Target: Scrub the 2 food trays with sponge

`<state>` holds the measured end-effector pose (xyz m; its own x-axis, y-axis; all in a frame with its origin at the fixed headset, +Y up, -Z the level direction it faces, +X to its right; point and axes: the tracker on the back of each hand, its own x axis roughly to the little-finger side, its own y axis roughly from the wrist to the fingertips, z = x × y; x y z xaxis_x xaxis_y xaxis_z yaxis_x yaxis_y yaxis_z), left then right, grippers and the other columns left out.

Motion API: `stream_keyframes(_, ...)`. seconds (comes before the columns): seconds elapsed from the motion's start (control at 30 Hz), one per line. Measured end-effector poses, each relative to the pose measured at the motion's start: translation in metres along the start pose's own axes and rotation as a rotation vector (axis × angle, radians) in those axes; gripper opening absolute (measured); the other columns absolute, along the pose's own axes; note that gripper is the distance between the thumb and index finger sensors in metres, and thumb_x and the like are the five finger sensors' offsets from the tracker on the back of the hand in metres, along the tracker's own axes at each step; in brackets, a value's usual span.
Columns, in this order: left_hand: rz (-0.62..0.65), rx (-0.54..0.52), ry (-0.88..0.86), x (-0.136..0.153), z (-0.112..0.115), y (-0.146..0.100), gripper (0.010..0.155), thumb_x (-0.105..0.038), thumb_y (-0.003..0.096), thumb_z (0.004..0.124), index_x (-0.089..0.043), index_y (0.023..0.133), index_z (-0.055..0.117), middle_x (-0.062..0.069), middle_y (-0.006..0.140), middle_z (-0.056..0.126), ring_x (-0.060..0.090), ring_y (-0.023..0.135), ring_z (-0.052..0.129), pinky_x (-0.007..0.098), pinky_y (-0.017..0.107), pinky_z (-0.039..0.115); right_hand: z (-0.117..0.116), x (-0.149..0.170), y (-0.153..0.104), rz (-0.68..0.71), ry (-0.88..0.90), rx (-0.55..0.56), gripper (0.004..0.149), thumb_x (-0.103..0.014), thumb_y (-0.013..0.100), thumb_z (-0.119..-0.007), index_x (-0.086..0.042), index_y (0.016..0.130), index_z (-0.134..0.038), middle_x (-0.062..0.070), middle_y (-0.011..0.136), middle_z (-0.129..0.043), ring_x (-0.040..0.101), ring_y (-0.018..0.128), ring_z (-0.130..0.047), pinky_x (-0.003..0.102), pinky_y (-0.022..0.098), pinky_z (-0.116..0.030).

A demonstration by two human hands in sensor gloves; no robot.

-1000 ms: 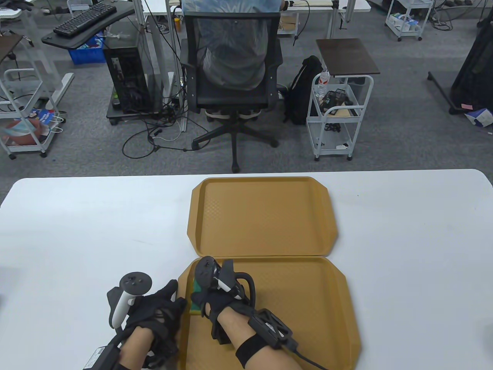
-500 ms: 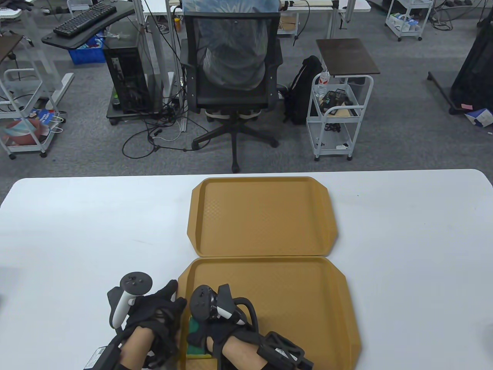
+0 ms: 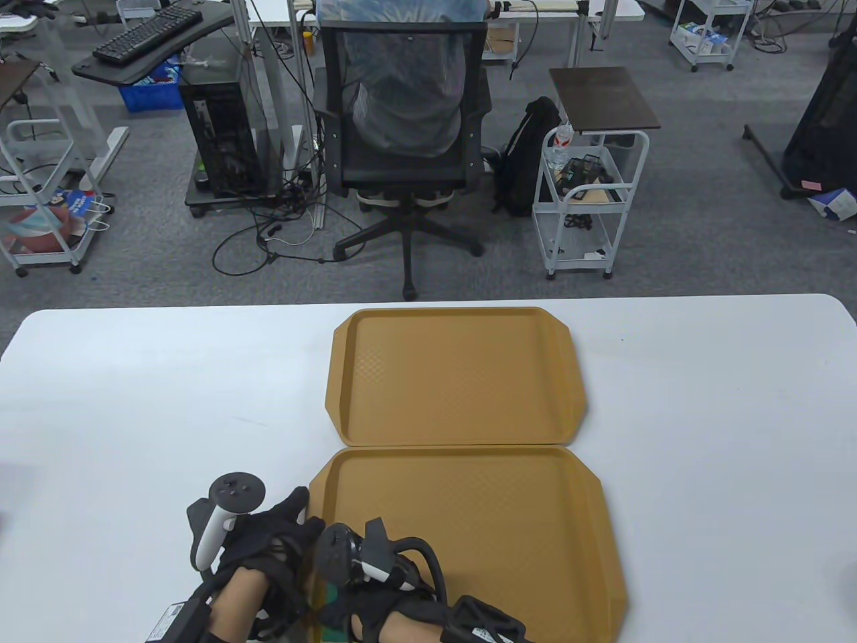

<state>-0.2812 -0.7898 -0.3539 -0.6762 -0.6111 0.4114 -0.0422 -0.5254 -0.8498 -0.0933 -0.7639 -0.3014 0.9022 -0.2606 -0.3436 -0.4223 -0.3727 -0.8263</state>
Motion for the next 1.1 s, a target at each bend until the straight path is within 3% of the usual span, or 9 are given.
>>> stream_keyframes(0.33, 0.000, -0.005, 0.004, 0.000, 0.000, 0.000, 0.070, -0.050, 0.0451, 0.082, -0.039, 0.108, 0.054, -0.009, 0.068, 0.101, 0.014, 0.032, 0.115, 0.031, 0.028, 0.097, 0.005, 0.039, -0.022, -0.019, 0.002, 0.009, 0.073, -0.051, 0.040, -0.092, -0.017, 0.100, -0.069, 0.017, 0.099, -0.067, 0.033, 0.063, -0.085, 0.054, 0.056, -0.076)
stream_keyframes(0.73, -0.001, -0.003, 0.001, 0.000, 0.001, 0.001, 0.070, -0.051, 0.0451, 0.082, -0.039, 0.108, 0.055, -0.009, 0.067, 0.101, 0.014, 0.032, 0.115, 0.031, 0.028, 0.096, 0.016, 0.131, -0.068, -0.139, 0.029, 0.025, 0.072, -0.051, 0.040, -0.093, -0.020, 0.100, -0.070, 0.015, 0.100, -0.068, 0.032, 0.064, -0.085, 0.053, 0.056, -0.076)
stream_keyframes(1.1, -0.002, -0.004, 0.001, 0.001, 0.001, 0.001, 0.070, -0.051, 0.0449, 0.082, -0.039, 0.108, 0.055, -0.009, 0.066, 0.102, 0.014, 0.032, 0.114, 0.031, 0.028, 0.096, 0.027, 0.192, -0.105, -0.235, -0.039, 0.032, 0.070, -0.049, 0.039, -0.095, -0.023, 0.099, -0.073, 0.012, 0.101, -0.071, 0.034, 0.070, -0.083, 0.053, 0.056, -0.075)
